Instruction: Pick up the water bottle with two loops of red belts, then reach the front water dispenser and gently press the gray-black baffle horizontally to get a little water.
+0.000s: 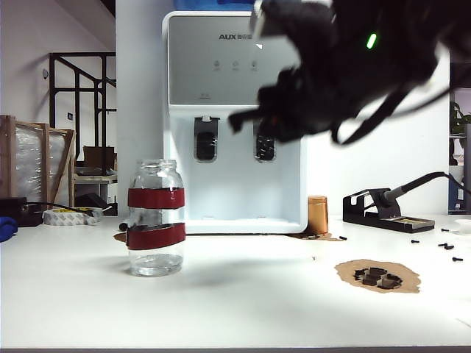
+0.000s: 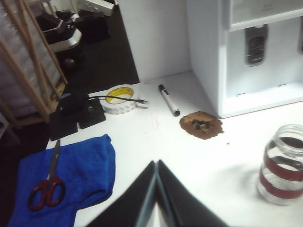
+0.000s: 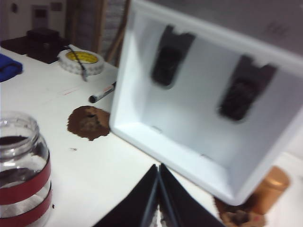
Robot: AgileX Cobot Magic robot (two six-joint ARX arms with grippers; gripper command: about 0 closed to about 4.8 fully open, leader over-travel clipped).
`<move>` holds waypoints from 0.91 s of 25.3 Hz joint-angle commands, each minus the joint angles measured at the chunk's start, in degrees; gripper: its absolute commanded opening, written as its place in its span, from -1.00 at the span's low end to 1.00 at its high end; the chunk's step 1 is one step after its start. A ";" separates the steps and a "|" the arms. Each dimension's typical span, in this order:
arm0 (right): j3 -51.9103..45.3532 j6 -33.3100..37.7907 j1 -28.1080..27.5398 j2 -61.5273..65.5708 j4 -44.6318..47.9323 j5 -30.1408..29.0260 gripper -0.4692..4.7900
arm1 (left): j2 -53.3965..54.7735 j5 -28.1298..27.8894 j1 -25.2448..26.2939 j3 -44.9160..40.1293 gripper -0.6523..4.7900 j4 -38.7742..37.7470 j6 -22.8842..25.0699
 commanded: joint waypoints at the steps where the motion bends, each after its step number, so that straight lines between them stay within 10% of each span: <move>1: 0.20 -0.44 0.00 -7.48 -7.56 -0.24 -0.83 | 0.11 -2.56 -0.07 -1.57 -0.76 2.89 0.20; 9: 0.26 3.54 -3.39 -34.05 -29.18 -15.63 -0.83 | 0.11 -6.99 -0.07 -7.19 -0.76 10.69 0.76; 18: 0.22 2.91 -16.83 -49.20 -46.62 -10.32 -0.83 | 0.13 -7.58 2.95 -18.34 -0.76 25.83 6.29; 23: 0.17 1.03 -19.67 -50.51 -53.57 -10.58 -0.83 | 0.15 2.89 9.38 -25.94 -0.76 37.55 9.68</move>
